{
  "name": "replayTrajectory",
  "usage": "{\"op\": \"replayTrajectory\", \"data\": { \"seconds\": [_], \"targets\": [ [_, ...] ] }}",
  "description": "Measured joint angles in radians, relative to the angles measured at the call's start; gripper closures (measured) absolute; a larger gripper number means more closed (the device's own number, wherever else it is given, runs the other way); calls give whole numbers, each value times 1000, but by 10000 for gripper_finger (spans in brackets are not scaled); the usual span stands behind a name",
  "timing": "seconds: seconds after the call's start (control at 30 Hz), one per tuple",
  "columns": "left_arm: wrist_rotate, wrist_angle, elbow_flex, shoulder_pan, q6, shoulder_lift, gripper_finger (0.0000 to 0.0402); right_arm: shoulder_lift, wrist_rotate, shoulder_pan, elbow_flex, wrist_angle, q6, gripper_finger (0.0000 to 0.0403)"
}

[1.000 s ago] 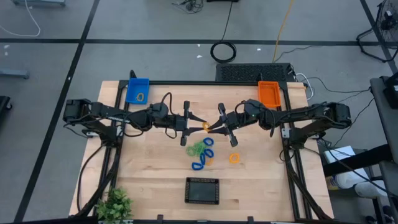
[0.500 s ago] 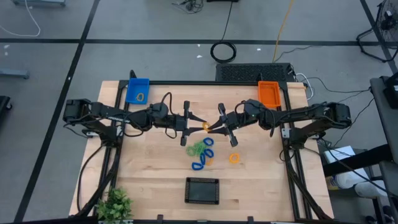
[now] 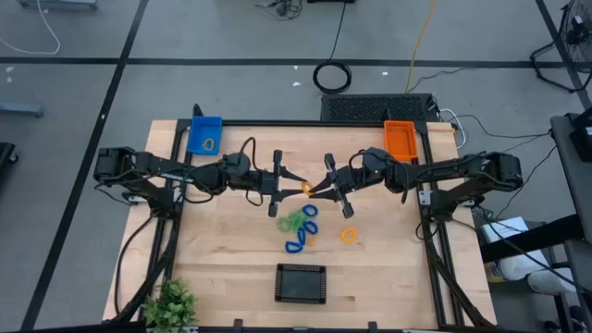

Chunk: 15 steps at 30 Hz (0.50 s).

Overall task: Sort spring keychains into baskets
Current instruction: Put the orange spring keychain into the blue basket

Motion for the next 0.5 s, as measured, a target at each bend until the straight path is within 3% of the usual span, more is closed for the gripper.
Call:
{"op": "replayTrajectory", "data": {
  "seconds": [0.23,0.5],
  "targets": [
    [1,-8,0,0,0,0,280,0,0,0,0,0,0,377],
    [2,-31,0,0,83,0,376,0,0,0,0,0,0,378]
  ]
}}
